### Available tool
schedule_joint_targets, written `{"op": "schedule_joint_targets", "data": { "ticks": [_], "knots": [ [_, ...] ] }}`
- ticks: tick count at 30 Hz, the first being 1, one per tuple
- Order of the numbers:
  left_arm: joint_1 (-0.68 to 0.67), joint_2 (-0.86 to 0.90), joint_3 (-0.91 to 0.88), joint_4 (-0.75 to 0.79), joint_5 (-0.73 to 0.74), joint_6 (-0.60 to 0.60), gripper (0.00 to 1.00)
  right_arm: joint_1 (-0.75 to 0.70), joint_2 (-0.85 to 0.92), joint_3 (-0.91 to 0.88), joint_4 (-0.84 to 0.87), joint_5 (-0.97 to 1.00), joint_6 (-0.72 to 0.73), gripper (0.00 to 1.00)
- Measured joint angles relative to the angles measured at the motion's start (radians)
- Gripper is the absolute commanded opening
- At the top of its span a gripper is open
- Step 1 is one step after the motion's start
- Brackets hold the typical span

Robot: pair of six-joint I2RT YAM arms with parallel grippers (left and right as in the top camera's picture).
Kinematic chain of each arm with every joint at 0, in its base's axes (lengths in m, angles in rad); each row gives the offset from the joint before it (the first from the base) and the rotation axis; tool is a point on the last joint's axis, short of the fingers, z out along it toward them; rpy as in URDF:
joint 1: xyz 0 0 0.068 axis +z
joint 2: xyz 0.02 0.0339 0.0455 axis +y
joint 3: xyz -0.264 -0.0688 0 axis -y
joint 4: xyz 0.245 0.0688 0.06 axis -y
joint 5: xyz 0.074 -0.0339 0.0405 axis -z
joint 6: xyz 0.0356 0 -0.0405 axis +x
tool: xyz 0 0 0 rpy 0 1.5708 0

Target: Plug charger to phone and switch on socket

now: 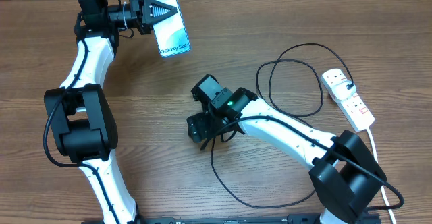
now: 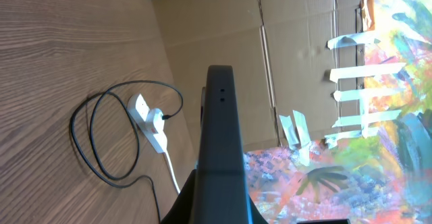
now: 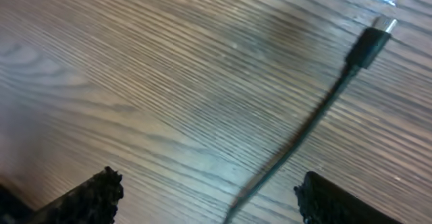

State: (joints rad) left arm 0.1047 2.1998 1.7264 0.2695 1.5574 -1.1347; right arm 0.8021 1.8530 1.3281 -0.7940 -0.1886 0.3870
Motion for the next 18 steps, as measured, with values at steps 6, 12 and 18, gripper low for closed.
{"op": "schedule_joint_targets", "data": {
  "ticks": [6, 12, 18],
  "knots": [
    [0.000, 0.000, 0.000, 0.000, 0.000, 0.000, 0.04, -0.026, 0.003, 0.000, -0.047, 0.106, 0.078, 0.66],
    [0.000, 0.000, 0.000, 0.000, 0.000, 0.000, 0.04, 0.043, 0.060, 0.002, -0.062, 0.267, 0.113, 0.62],
    [0.000, 0.000, 0.000, 0.000, 0.000, 0.000, 0.04, 0.068, 0.159, 0.019, -0.084, 0.303, 0.133, 0.56]
  ]
}}
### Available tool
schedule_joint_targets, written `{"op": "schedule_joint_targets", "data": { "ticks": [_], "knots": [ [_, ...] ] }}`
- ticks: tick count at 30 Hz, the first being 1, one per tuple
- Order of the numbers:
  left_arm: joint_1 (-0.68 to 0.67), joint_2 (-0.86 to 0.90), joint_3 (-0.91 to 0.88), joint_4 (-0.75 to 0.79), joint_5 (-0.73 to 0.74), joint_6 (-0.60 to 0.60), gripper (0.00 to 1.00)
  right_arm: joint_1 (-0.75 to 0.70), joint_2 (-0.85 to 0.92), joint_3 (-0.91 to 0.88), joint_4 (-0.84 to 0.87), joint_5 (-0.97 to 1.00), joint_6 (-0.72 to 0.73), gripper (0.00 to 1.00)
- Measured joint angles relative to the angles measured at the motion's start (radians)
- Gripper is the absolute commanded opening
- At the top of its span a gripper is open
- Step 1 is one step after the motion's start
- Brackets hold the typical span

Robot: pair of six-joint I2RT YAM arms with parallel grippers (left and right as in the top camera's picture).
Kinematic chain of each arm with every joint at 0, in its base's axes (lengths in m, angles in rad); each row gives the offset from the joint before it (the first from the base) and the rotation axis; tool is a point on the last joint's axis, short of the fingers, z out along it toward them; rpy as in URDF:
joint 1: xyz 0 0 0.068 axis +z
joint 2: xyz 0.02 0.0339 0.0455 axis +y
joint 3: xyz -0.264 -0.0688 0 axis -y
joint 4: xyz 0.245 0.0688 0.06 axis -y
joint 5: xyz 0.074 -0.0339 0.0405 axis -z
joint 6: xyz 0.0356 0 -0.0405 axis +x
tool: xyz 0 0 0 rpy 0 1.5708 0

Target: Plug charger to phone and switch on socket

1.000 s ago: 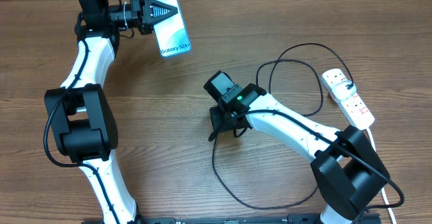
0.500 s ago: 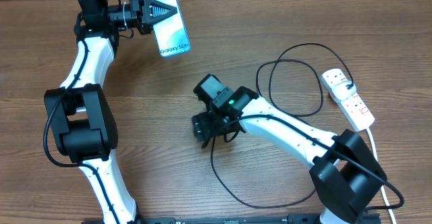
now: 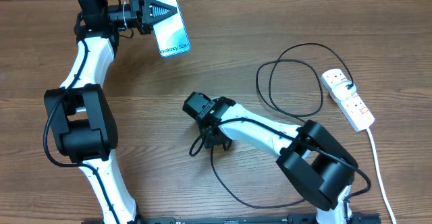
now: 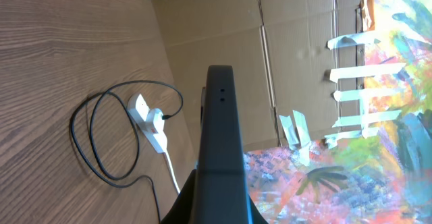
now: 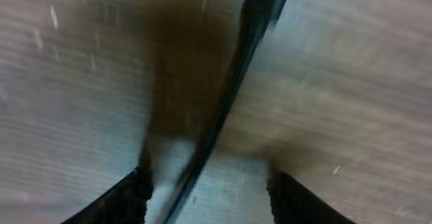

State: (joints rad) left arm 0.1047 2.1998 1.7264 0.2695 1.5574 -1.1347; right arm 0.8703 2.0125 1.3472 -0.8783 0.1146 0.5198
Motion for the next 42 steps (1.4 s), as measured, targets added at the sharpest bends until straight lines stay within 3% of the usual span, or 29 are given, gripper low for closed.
{"op": "schedule_joint_targets", "data": {
  "ticks": [5, 11, 19, 25, 37, 42],
  "knots": [
    [0.000, 0.000, 0.000, 0.000, 0.001, -0.001, 0.04, 0.000, 0.011, 0.013, 0.021, 0.020, 0.002, 0.46],
    [0.000, 0.000, 0.000, 0.000, 0.000, -0.008, 0.04, 0.000, 0.043, 0.048, 0.002, 0.026, -0.004, 0.41],
    [0.000, 0.000, 0.000, 0.000, 0.000, -0.018, 0.04, -0.023, 0.063, 0.075, -0.010, -0.038, -0.045, 0.14],
    [0.000, 0.000, 0.000, 0.000, 0.000, -0.019, 0.04, -0.114, 0.060, 0.063, -0.012, -0.161, -0.043, 0.04],
    [0.000, 0.000, 0.000, 0.000, 0.000, -0.019, 0.04, -0.259, 0.108, 0.012, 0.063, -0.720, -0.210, 0.04],
    [0.000, 0.000, 0.000, 0.000, 0.000, -0.019, 0.04, -0.267, 0.121, -0.007, 0.080, -0.843, -0.218, 0.04]
  ]
}}
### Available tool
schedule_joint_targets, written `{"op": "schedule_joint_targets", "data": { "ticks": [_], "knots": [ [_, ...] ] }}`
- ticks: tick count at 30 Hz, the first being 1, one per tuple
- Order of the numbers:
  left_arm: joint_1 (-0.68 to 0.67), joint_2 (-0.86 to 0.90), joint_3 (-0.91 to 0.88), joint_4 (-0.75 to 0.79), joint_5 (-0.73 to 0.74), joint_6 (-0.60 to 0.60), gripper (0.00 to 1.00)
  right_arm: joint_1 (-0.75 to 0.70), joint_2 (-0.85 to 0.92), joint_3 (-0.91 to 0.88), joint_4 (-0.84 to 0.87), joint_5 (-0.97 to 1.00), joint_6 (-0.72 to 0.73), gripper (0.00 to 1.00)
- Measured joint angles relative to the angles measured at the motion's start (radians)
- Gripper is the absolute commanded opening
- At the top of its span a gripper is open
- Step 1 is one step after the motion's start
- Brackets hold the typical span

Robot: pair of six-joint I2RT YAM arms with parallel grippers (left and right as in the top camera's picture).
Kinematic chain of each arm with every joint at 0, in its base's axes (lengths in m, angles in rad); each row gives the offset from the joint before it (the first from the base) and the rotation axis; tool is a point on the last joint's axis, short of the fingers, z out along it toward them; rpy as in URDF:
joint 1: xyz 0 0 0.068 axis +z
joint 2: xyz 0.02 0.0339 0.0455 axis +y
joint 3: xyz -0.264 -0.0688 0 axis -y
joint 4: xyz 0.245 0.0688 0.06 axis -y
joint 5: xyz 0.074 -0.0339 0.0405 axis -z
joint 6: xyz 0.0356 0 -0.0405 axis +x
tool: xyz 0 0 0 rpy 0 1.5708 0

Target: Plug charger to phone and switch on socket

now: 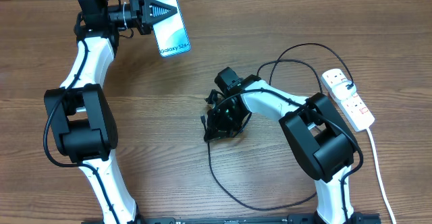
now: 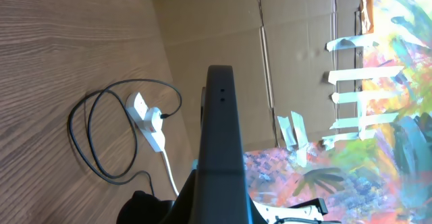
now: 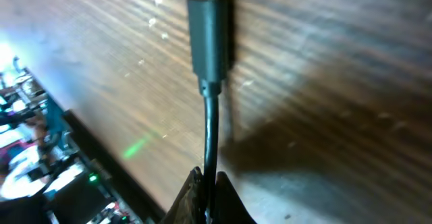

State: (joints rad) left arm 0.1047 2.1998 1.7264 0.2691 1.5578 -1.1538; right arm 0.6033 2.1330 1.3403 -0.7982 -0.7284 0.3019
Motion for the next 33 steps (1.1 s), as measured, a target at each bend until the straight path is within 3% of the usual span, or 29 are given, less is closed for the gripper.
{"op": "schedule_joint_targets", "data": {
  "ticks": [5, 13, 24, 33],
  "knots": [
    [0.000, 0.000, 0.000, 0.000, 0.000, 0.000, 0.04, -0.002, -0.075, -0.010, -0.013, 0.008, 0.029, 0.04],
    [-0.014, 0.000, 0.000, 0.000, 0.000, 0.000, 0.04, 0.006, -0.394, -0.009, 0.061, 0.130, 0.099, 0.04],
    [-0.080, 0.000, 0.000, 0.000, 0.001, 0.000, 0.04, -0.007, -0.385, -0.005, 0.253, 0.134, 0.117, 0.04],
    [-0.084, 0.000, 0.000, 0.000, 0.001, 0.000, 0.04, -0.034, -0.385, 0.016, 0.259, 0.083, 0.108, 0.04]
  ]
}}
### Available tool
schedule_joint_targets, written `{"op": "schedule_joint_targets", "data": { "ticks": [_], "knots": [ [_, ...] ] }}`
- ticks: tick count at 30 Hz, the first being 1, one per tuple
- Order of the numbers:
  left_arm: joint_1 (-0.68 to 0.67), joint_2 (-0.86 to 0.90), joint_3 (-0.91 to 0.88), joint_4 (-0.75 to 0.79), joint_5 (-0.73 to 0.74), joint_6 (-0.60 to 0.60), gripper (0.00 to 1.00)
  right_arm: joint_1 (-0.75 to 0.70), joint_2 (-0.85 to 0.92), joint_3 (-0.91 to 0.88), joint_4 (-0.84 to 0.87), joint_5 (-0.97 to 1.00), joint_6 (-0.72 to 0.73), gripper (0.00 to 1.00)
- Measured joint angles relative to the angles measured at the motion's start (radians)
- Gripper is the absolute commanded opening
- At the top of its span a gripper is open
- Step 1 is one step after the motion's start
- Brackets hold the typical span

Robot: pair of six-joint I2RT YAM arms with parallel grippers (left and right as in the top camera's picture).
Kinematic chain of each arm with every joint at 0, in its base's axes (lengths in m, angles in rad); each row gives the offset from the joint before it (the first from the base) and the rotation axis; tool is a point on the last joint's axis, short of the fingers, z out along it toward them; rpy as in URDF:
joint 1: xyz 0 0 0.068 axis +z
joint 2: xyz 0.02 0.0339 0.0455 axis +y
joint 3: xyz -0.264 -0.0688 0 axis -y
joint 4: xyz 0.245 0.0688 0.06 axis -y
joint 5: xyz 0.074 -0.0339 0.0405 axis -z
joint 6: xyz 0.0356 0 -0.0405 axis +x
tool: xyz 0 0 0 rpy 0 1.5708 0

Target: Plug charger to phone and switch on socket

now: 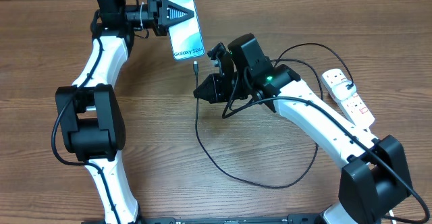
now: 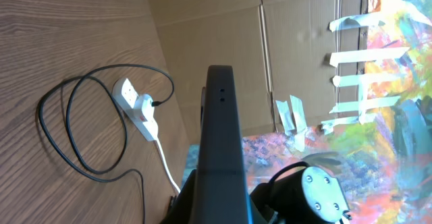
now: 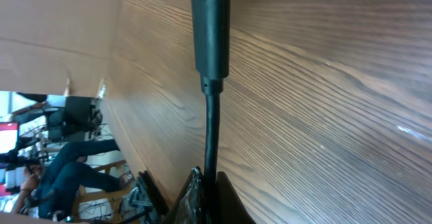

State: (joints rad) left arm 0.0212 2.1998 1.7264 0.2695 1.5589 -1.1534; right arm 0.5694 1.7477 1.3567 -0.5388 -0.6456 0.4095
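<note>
My left gripper (image 1: 169, 13) is shut on the phone (image 1: 187, 27), a light blue Galaxy handset held above the table at the back; the phone's dark edge (image 2: 221, 109) runs up the left wrist view. My right gripper (image 1: 200, 89) is shut on the black charger cable (image 1: 198, 126) just below its plug (image 3: 210, 38). The plug's metal tip (image 1: 195, 65) points up at the phone's lower end, a short gap away. The white socket strip (image 1: 347, 99) lies at the right edge with the charger plugged in.
The black cable loops across the table middle and near the socket strip (image 2: 135, 107). A white mains lead (image 1: 374, 150) runs down the right side. Cardboard walls stand behind the table.
My right gripper has moved from the table middle up toward the back, carrying the cable so its plug is now just below the phone. My left arm has moved the phone to the right.
My left gripper held the phone at the back left throughout. My right gripper was open over the plug lying on the table, then lower around the cable, then shut on the cable. Now the plug is raised beneath the phone.
</note>
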Motion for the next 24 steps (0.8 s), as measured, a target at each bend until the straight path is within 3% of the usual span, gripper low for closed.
{"op": "schedule_joint_targets", "data": {
  "ticks": [24],
  "knots": [
    [0.000, 0.000, 0.000, 0.000, 0.001, 0.000, 0.04, 0.000, 0.000, 0.055, -0.059, -0.059, -0.033, 0.04]
  ]
}}
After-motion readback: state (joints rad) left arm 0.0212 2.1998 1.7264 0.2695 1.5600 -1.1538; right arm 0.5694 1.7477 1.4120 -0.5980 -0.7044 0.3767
